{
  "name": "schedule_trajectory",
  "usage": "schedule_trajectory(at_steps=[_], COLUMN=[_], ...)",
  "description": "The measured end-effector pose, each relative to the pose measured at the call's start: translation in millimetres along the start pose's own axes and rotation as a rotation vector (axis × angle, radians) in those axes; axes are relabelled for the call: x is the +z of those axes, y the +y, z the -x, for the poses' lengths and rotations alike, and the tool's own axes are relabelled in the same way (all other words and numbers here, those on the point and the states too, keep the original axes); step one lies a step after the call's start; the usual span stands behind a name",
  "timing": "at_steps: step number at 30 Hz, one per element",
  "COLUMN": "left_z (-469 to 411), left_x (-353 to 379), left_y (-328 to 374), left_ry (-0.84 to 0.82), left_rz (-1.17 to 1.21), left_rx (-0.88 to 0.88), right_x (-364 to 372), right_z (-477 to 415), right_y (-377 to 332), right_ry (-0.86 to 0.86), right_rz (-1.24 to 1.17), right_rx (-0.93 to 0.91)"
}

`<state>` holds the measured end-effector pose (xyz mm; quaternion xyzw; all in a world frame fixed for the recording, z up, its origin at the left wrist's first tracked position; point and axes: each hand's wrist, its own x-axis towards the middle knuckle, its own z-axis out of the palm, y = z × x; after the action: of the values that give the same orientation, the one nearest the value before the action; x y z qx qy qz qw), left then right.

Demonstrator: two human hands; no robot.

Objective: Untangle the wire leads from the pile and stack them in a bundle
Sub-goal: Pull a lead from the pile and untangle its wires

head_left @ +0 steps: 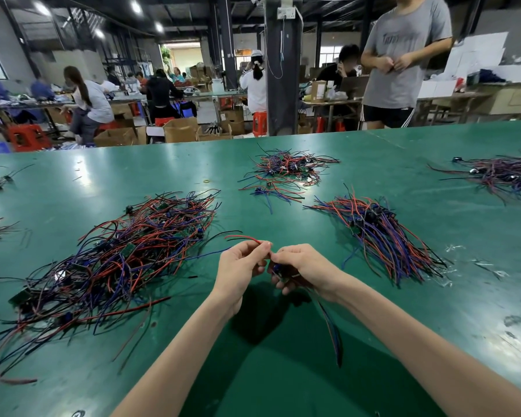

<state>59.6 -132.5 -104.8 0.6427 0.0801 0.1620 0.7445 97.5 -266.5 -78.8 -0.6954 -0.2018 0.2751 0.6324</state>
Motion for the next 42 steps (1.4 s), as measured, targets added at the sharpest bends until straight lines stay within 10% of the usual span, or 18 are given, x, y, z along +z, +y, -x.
schedule_trajectory(at_steps=[12, 34, 42], left_z=[3, -29, -26], left_x=[2, -39, -19], left_y=[-4, 7, 8], left_ry=[0.054, 0.471, 0.202], left_rz=[-0.534, -0.631, 0.043], left_rx=[0.379, 0.39, -0.051], right_x=[4, 11, 2], right_z=[-7, -1, -5], right_y=[13, 9, 12], right_ry=[0.238, 0.175, 0.292], right_rz=[0.285, 0.337, 0.034], right_rx=[-0.017, -0.06, -0.047])
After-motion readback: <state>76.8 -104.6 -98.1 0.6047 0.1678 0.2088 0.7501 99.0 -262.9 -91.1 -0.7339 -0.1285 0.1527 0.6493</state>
